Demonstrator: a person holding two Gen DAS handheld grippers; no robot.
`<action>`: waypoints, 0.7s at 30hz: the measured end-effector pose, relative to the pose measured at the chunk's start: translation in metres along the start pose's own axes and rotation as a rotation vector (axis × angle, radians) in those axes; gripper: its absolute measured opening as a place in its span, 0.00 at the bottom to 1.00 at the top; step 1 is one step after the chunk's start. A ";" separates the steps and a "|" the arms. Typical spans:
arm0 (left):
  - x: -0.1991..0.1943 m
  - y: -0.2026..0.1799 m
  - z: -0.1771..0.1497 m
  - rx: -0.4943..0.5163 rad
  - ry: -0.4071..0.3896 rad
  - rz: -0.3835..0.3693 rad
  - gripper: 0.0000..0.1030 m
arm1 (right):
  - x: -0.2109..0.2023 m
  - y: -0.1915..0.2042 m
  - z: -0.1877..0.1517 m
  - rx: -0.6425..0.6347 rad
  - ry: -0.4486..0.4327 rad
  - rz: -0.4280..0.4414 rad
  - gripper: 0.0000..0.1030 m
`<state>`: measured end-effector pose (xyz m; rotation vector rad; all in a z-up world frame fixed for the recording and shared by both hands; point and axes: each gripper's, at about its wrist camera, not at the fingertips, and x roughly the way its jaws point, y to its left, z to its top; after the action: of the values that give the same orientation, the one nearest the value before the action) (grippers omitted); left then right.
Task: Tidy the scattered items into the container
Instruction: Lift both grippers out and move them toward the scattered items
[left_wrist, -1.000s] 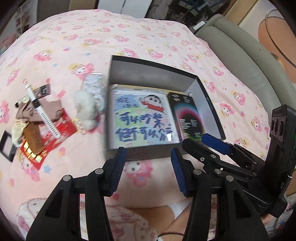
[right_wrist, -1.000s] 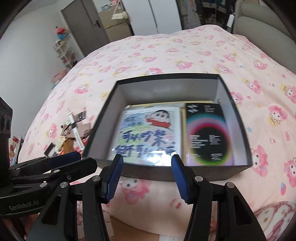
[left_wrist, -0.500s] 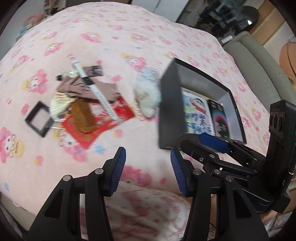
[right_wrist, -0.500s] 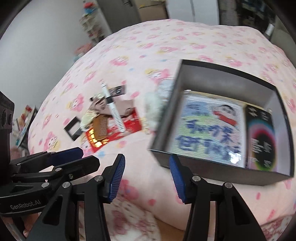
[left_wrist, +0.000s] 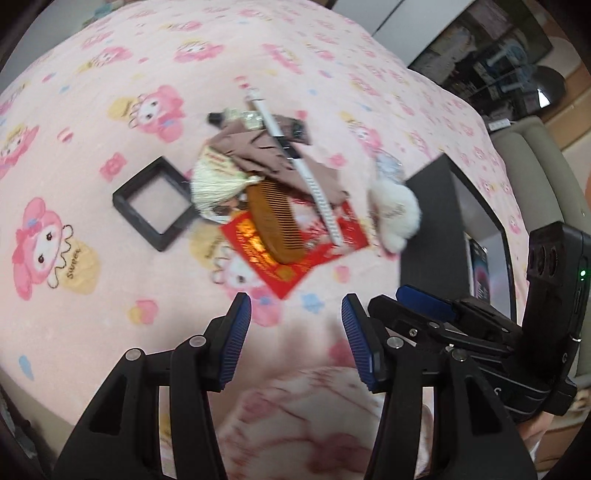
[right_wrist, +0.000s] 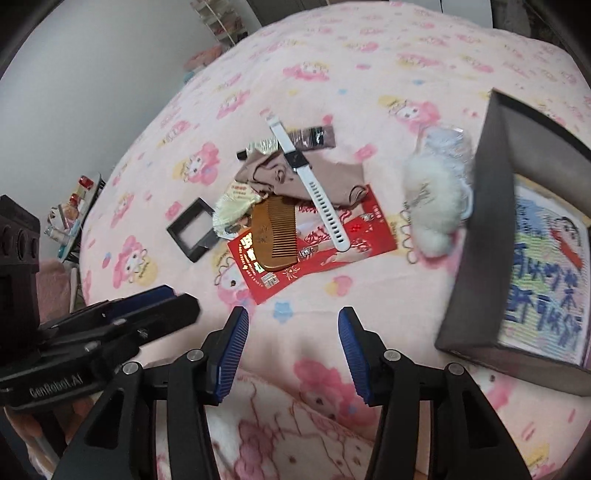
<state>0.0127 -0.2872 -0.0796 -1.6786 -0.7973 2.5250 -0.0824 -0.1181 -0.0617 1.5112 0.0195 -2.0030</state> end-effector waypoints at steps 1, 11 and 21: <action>0.004 0.006 0.004 -0.010 0.007 -0.006 0.50 | 0.005 0.000 0.002 0.000 0.009 0.001 0.46; 0.044 0.037 0.042 -0.138 0.019 -0.033 0.49 | 0.063 0.007 0.032 -0.038 0.096 -0.030 0.46; 0.096 0.053 0.077 -0.164 0.113 -0.055 0.50 | 0.110 0.000 0.055 -0.039 0.155 -0.057 0.52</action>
<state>-0.0804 -0.3378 -0.1614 -1.7989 -1.0509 2.3628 -0.1467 -0.1896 -0.1390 1.6539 0.1660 -1.9141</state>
